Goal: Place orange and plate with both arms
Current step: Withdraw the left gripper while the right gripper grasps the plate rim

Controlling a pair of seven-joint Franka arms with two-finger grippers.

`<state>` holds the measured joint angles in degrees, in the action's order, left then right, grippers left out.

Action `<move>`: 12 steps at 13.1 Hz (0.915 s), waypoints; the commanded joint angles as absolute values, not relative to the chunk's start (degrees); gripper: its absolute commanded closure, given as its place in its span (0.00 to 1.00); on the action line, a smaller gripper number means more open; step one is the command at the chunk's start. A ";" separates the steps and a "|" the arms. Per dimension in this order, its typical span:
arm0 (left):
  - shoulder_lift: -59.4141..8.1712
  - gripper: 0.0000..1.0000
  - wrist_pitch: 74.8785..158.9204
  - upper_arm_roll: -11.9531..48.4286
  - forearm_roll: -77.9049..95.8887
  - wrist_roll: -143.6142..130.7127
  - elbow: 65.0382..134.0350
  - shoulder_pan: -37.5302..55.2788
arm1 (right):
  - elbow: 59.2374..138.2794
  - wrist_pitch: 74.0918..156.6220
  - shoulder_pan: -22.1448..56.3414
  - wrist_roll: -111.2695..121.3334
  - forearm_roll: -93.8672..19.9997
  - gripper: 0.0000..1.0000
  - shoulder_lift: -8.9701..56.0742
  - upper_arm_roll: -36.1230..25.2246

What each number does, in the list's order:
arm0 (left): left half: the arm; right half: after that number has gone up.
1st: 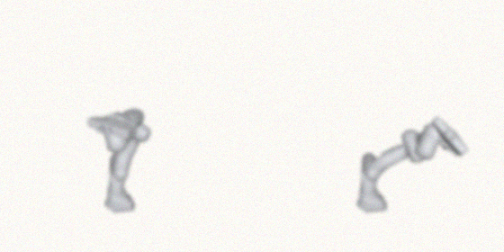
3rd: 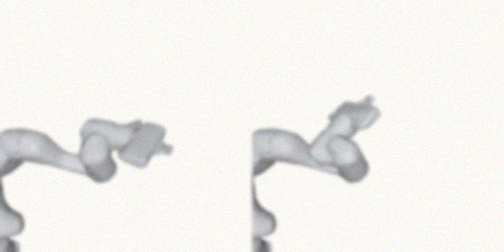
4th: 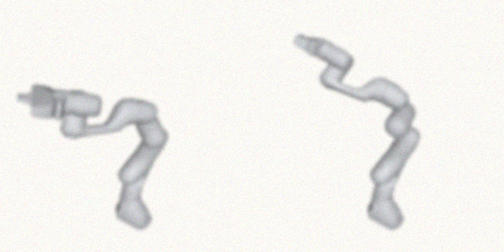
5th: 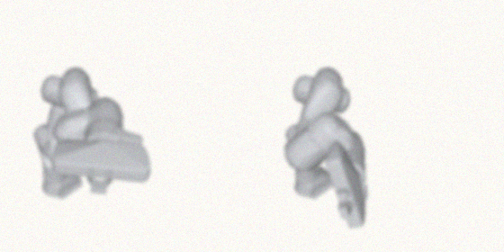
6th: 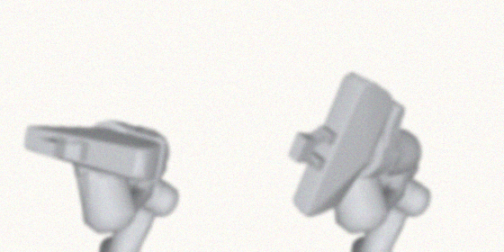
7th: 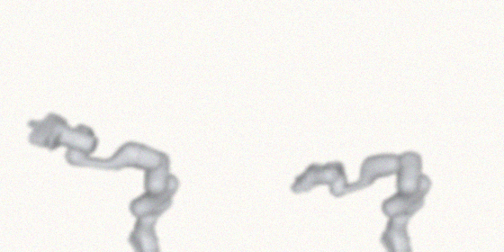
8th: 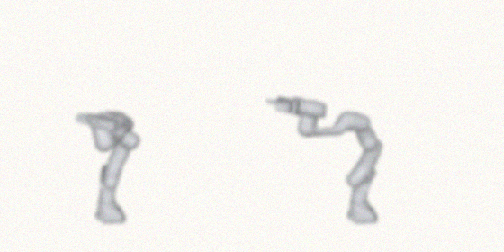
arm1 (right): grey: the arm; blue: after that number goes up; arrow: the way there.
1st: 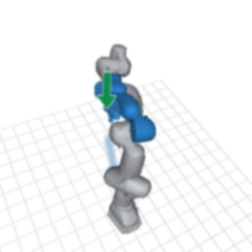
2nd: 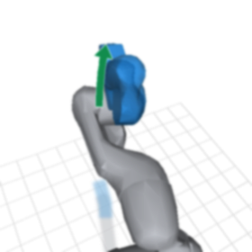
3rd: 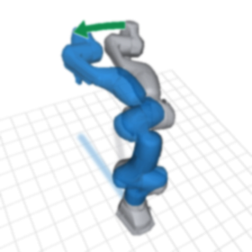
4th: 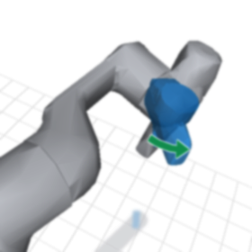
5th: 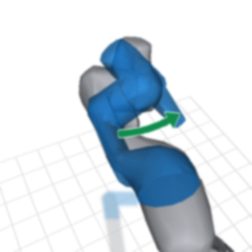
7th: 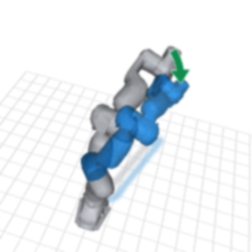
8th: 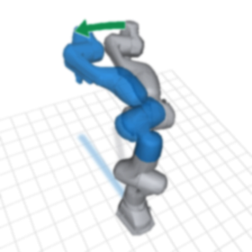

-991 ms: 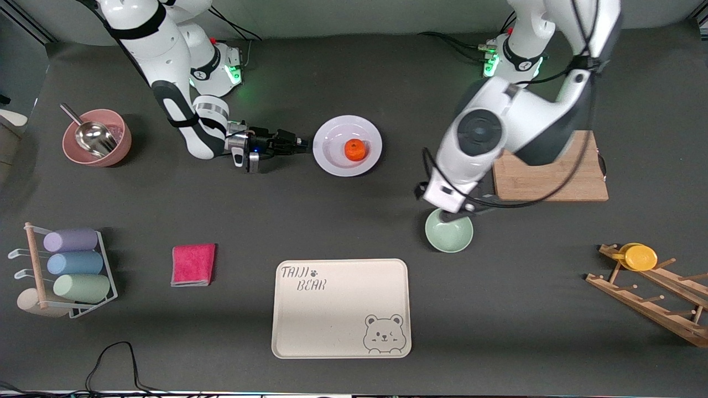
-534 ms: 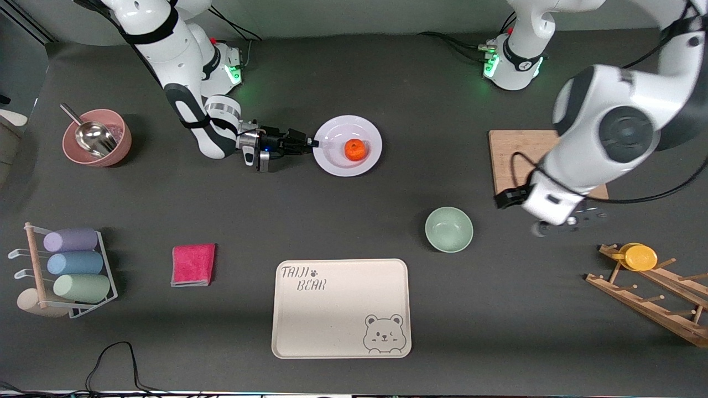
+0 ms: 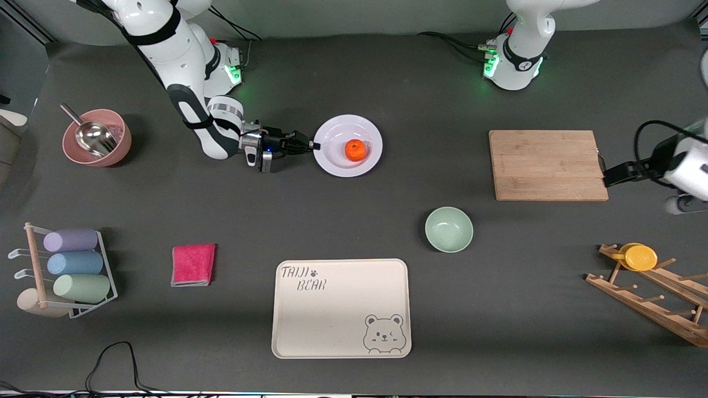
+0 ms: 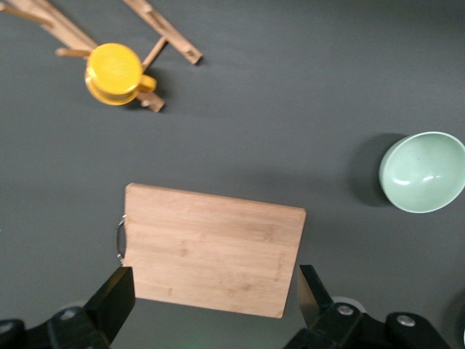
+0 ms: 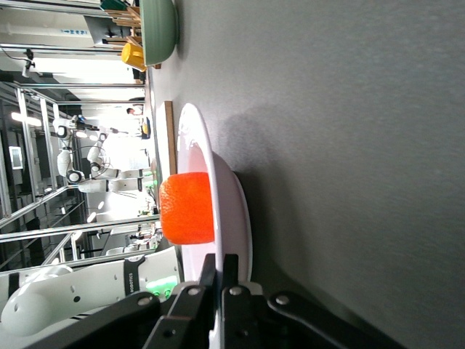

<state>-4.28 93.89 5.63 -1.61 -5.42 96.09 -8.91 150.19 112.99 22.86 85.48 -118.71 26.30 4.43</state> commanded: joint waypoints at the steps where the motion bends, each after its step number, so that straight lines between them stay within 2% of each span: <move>1: -1.16 0.00 90.89 7.30 -3.68 -5.36 96.49 -10.29 | 149.50 113.56 23.38 87.36 -120.67 1.00 26.72 4.75; 3: 3.41 0.00 91.84 2.49 -4.65 -5.10 101.41 -6.18 | 149.68 113.29 23.03 87.19 -120.59 1.00 24.10 4.75; 5: 4.83 0.00 90.89 1.23 -5.10 -5.27 102.04 -4.66 | 150.46 113.47 22.94 84.74 -120.41 1.00 18.57 4.75; 9: 7.21 0.00 90.09 5.53 -4.75 -7.20 103.97 -7.55 | 151.79 116.87 21.97 73.33 -117.35 1.00 7.50 4.66; 12: 6.95 0.00 89.65 9.20 -4.48 -7.56 103.36 -10.70 | 151.35 118.83 18.39 59.19 -105.51 1.00 -0.42 4.66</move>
<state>5.66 90.00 5.75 -4.03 -6.72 102.48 -7.51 149.55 118.32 20.99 67.42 -111.67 6.82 4.39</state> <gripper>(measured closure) 0.000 0.960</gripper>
